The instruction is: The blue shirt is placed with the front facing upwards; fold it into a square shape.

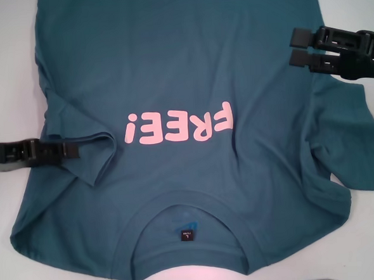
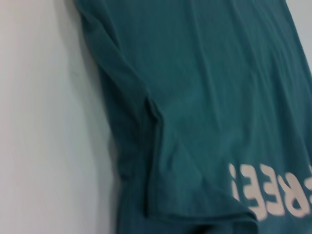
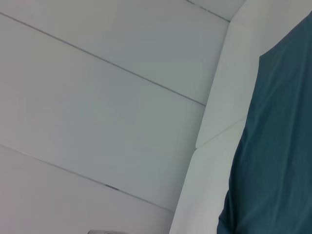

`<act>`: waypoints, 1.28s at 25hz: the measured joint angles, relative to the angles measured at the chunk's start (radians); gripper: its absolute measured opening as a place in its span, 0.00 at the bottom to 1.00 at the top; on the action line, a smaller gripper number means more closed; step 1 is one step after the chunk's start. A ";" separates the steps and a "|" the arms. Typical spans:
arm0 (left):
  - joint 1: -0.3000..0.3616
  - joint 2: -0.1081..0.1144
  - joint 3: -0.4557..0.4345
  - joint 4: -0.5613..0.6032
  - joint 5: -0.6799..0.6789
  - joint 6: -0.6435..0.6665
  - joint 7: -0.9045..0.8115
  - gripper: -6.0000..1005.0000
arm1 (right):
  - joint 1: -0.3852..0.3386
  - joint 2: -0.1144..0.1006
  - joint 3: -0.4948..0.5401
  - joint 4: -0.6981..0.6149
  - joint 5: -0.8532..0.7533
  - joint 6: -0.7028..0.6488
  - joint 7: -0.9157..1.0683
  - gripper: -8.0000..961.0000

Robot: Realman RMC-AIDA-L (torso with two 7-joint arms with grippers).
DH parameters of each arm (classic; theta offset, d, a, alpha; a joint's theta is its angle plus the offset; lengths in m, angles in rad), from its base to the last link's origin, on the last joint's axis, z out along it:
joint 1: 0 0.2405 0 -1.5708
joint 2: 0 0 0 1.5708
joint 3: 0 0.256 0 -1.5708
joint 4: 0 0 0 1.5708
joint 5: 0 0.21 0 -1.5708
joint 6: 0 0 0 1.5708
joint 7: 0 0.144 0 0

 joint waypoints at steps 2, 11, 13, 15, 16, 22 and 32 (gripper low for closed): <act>-0.003 0.002 0.000 0.003 0.000 0.051 0.008 0.57 | 0.000 0.000 0.000 0.000 -0.001 -0.001 0.000 0.89; 0.009 -0.025 -0.072 -0.098 -0.008 0.106 -0.006 0.57 | 0.001 -0.007 -0.002 0.006 -0.007 0.000 -0.007 0.89; 0.010 -0.026 -0.066 -0.091 0.009 0.056 -0.015 0.57 | 0.000 -0.008 -0.002 0.008 -0.008 -0.002 -0.007 0.89; 0.012 -0.028 -0.054 -0.087 0.036 0.024 -0.025 0.57 | -0.001 -0.008 -0.002 0.008 -0.008 -0.003 -0.007 0.89; 0.012 -0.029 -0.044 -0.082 0.059 0.007 -0.030 0.57 | -0.002 -0.008 -0.002 0.008 -0.008 -0.003 -0.007 0.89; 0.011 -0.035 -0.029 -0.073 0.100 -0.019 -0.040 0.57 | -0.007 -0.007 -0.002 0.009 -0.008 -0.003 -0.004 0.89; 0.007 -0.029 -0.038 -0.076 0.095 -0.026 -0.069 0.57 | -0.007 -0.007 -0.001 0.009 -0.008 -0.005 -0.007 0.89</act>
